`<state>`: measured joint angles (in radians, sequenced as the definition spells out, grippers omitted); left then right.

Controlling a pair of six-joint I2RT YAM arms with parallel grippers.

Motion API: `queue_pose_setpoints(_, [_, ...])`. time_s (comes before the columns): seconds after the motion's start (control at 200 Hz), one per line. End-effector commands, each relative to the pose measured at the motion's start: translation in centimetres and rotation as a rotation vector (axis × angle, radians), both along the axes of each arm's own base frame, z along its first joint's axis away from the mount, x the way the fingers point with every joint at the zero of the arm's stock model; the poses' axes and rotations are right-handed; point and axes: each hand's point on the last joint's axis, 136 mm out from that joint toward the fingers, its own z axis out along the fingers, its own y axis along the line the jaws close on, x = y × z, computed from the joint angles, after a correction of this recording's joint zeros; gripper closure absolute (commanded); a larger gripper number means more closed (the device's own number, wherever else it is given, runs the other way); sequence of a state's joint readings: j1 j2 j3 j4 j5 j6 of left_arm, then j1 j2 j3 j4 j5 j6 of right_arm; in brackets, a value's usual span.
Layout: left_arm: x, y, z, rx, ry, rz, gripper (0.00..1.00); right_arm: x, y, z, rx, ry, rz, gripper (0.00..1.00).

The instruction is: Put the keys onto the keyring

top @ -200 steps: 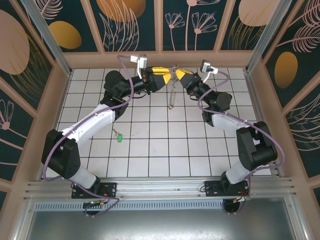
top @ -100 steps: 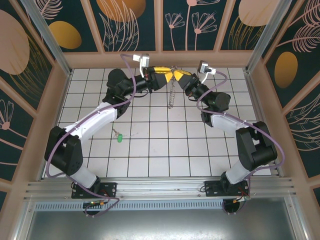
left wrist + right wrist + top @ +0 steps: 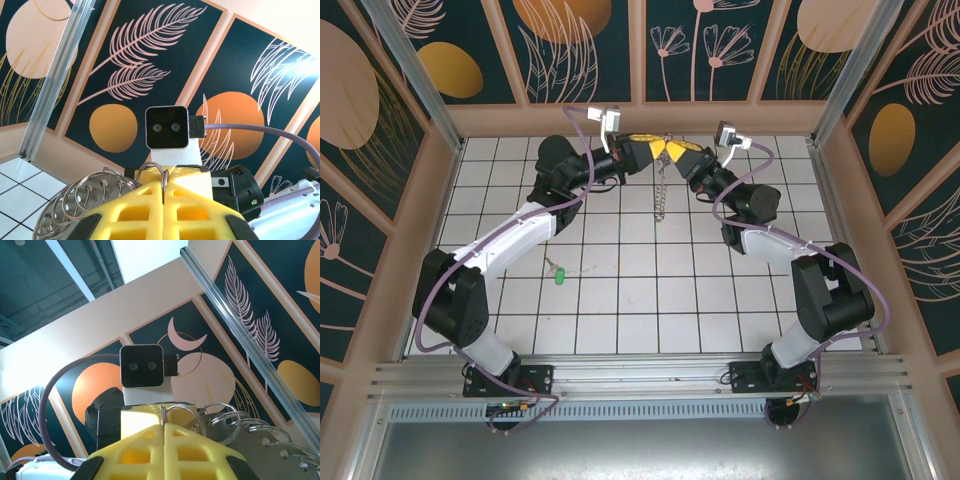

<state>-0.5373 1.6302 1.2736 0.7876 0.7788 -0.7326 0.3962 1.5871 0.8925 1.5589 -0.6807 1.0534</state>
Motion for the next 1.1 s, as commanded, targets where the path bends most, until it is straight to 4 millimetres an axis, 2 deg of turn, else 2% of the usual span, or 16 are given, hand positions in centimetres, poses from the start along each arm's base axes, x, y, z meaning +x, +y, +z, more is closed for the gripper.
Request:
queue_pose_setpoints(0.0, [-0.2, -0.3, 1.3, 0.004, -0.068, -0.01, 1.0, -0.3, -0.2, 1.2, -0.011, -0.03, 0.0, 0.8])
queue_pose_setpoints(0.03, [-0.2, -0.3, 1.2, 0.023, -0.077, -0.005, 1.0, 0.1, -0.6, 1.2, -0.023, -0.014, -0.012, 0.63])
queue_pose_setpoints(0.085, [0.0, -0.5, 0.9, 0.071, -0.101, 0.008, 1.0, 0.7, -1.6, 0.9, -0.051, 0.02, -0.042, 0.47])
queue_pose_setpoints(0.13, [0.0, -0.6, 0.6, 0.119, -0.123, 0.01, 1.0, 1.3, -2.4, 0.7, -0.08, 0.049, -0.071, 0.38])
queue_pose_setpoints(0.18, [0.2, -0.7, 0.3, 0.178, -0.15, 0.019, 1.0, 1.6, -3.3, 0.4, -0.122, 0.067, -0.096, 0.35])
queue_pose_setpoints(0.345, [-0.2, -0.6, -0.6, 0.321, -0.246, 0.015, 1.0, 1.6, -4.7, -0.3, -0.282, 0.073, -0.17, 0.34])
queue_pose_setpoints(0.53, [-1.3, -0.7, -1.1, 0.399, -0.323, -0.046, 1.0, 0.4, -4.6, -0.5, -0.423, 0.012, -0.158, 0.36])
queue_pose_setpoints(0.691, [-2.6, -0.8, -1.1, 0.393, -0.359, -0.121, 1.0, -0.8, -4.4, -0.3, -0.467, -0.03, -0.129, 0.42])
queue_pose_setpoints(0.886, [-3.8, -0.5, 0.0, 0.321, -0.389, -0.137, 1.0, -0.9, -5.7, -0.3, -0.438, 0.001, -0.204, 0.48])
queue_pose_setpoints(1.096, [-5.7, 0.3, 2.6, 0.206, -0.441, -0.146, 1.0, -1.7, -7.1, 0.2, -0.36, 0.025, -0.284, 0.52])
